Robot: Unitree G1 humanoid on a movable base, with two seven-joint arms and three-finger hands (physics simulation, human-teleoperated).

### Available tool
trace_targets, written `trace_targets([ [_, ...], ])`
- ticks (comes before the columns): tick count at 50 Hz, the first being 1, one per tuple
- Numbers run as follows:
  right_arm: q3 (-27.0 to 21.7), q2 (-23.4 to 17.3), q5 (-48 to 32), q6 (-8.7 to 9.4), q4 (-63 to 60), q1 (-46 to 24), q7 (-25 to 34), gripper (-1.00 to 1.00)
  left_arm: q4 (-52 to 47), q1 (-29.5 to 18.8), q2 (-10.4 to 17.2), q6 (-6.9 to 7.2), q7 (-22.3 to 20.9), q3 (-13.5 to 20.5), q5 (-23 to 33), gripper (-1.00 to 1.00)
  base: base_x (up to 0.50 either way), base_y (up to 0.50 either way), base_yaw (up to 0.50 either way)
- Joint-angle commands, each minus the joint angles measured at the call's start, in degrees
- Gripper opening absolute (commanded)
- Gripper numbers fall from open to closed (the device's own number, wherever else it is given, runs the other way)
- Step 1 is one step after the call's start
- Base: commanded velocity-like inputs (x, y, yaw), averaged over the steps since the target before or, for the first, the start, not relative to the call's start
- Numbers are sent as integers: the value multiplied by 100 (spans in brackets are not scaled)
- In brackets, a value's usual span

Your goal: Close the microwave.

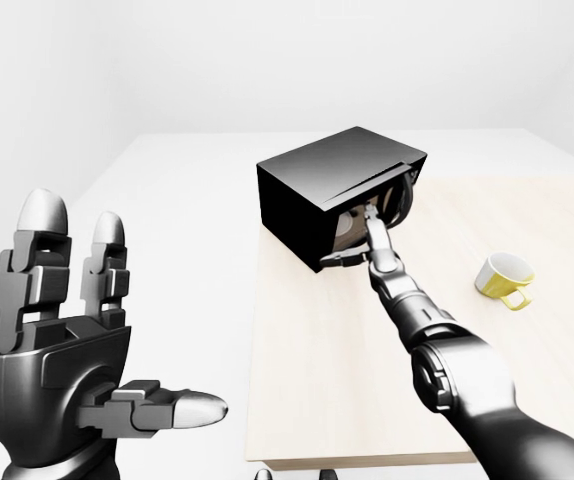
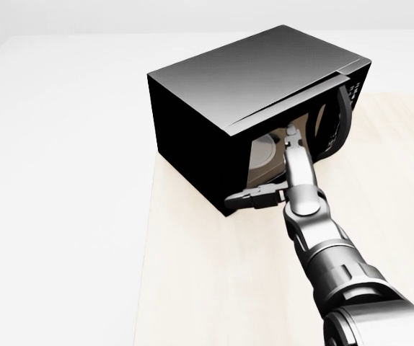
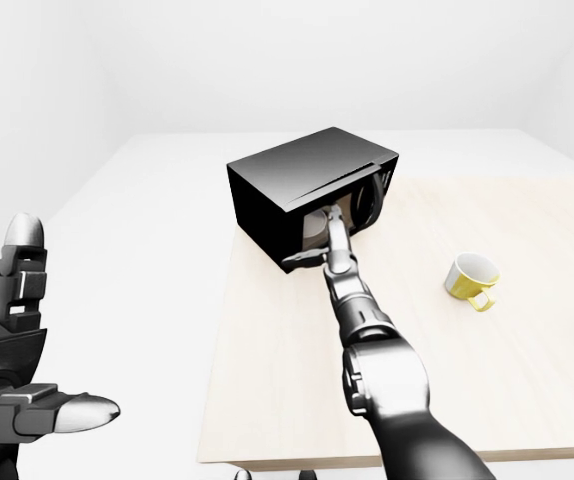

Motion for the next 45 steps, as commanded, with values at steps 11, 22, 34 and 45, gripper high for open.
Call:
trace_targets([
  [11,136,310,-428,0,259,-631,387,100,0,-86,-116,0,-92,71,67,100,0,0,0],
  [22,166,388,-589,0,239,-681,490,100,0,-61,-152,0,-131,31,112,100,0,0,0],
  [34,162,288,-384,0,44,-529,565,100,0,-83,-194,0,-160,51,140,100,0,0,0],
  [45,567,230,-78,1000,-6363,2167,1022,100,0,-50,-211,0,-185,52,150,100,0,0,0],
])
